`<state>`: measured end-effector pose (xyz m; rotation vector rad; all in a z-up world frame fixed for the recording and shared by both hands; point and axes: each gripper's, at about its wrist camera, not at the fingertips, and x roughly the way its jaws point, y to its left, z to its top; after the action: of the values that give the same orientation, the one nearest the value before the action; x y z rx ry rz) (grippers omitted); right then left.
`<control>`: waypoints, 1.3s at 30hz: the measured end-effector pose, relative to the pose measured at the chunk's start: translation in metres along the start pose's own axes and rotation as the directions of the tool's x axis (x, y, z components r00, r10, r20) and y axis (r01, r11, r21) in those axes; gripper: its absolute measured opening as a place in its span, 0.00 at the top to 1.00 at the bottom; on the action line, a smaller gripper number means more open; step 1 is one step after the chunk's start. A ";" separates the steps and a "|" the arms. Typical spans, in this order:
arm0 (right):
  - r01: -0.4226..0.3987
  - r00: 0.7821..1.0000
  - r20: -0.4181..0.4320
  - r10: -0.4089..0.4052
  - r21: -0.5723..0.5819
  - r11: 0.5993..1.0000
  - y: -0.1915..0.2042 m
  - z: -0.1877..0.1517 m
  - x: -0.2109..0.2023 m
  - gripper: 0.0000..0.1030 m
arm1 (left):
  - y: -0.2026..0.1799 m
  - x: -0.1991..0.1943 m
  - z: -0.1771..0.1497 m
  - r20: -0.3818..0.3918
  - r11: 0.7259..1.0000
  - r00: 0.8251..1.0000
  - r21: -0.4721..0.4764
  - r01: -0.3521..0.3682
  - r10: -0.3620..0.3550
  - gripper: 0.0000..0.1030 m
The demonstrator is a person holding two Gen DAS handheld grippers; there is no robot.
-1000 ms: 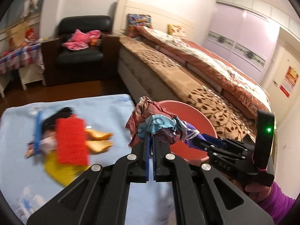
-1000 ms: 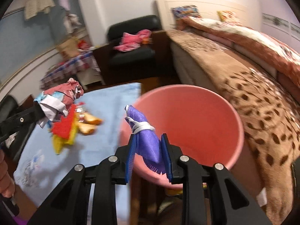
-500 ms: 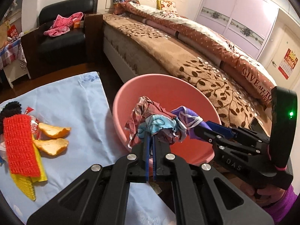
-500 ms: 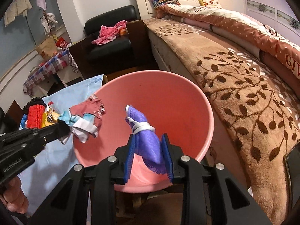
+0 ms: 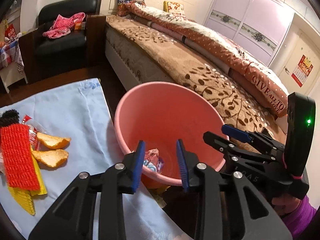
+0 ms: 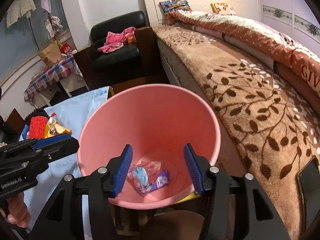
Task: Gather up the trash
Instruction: 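Move both open tools back from the bucket to the trash pile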
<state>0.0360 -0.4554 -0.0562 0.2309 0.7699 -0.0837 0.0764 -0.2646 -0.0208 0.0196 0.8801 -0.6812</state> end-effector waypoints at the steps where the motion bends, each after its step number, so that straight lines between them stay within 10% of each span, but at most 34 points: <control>1: 0.004 1.000 0.009 -0.004 0.000 1.000 0.000 0.000 -0.003 0.43 | 0.001 -0.004 0.000 0.008 1.000 1.000 -0.001 -0.001 0.001 0.69; 23: 0.065 0.990 0.124 -0.067 0.023 0.998 0.010 0.000 -0.088 0.40 | 0.025 -0.084 -0.034 0.134 0.999 0.991 -0.038 0.024 -0.019 0.69; 39: -0.235 0.961 0.087 0.263 -0.242 0.941 0.161 -0.017 -0.071 0.38 | 0.091 -0.167 -0.080 0.190 0.962 0.953 -0.187 -0.200 0.235 0.68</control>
<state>-0.0001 -0.2960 0.0099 0.1005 0.6208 0.2304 -0.0029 -0.0800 0.0236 -0.1015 0.7142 -0.3929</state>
